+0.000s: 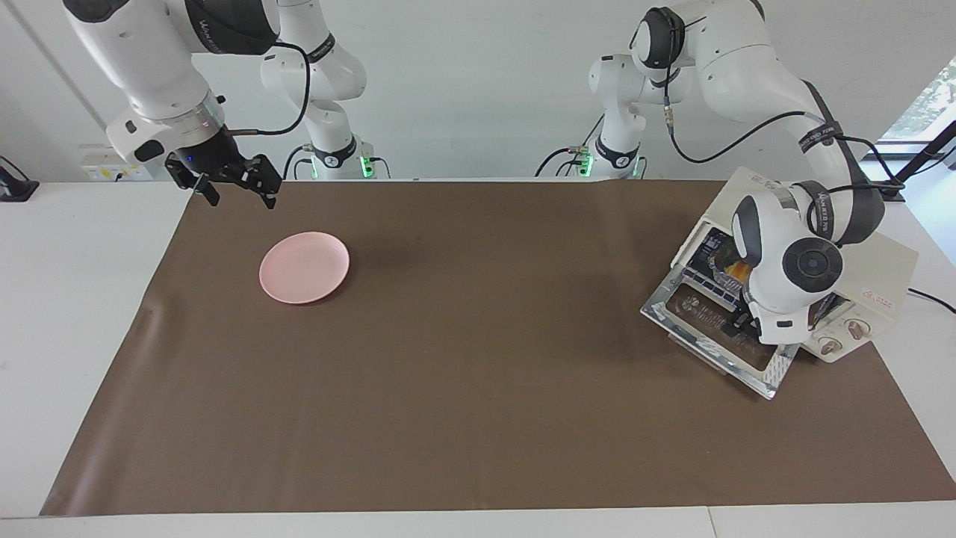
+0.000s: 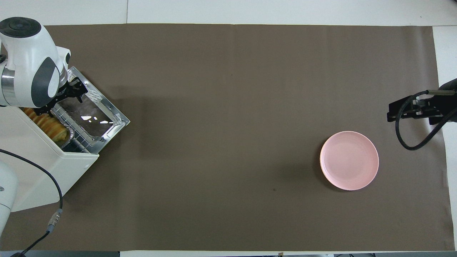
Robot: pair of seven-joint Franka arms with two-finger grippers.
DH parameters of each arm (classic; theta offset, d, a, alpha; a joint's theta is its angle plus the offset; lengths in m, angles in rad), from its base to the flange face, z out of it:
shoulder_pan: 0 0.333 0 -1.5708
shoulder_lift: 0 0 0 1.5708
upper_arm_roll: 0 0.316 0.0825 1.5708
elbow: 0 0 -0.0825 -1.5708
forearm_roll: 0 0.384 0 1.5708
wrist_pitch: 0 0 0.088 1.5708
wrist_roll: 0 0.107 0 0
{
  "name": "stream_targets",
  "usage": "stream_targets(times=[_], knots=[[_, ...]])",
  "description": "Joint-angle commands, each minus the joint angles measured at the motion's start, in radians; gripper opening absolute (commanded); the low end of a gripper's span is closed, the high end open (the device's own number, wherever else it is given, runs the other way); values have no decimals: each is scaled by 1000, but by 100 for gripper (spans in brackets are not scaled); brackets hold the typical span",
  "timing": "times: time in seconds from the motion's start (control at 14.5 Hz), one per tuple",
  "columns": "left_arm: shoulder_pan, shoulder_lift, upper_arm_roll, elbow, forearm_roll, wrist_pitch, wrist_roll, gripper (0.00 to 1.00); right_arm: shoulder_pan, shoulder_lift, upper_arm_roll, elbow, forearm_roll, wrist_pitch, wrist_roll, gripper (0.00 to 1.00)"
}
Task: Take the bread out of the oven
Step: 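Grasp the foil tray edge with the left gripper inside the oven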
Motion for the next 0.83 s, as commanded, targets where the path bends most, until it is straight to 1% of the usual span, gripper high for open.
stream_targets(times=[0.0,0.21,0.28,0.48,0.76], knots=[[-3,-54,0,-82,26,53,-13,100,-14,-7,12,-4,-12,-11,-25,100],[-3,-63,0,-110,26,77,-17,100,-14,-7,12,-4,-12,-11,-25,100],[-3,-64,0,-110,26,77,-17,90,-14,-7,12,-4,-13,-11,-25,100],[-4,-64,0,-108,26,77,-17,53,-14,-7,12,-4,-13,-11,-25,100],[-15,-64,0,-108,26,76,-17,8,-14,-7,12,-4,-13,-11,-25,100]])
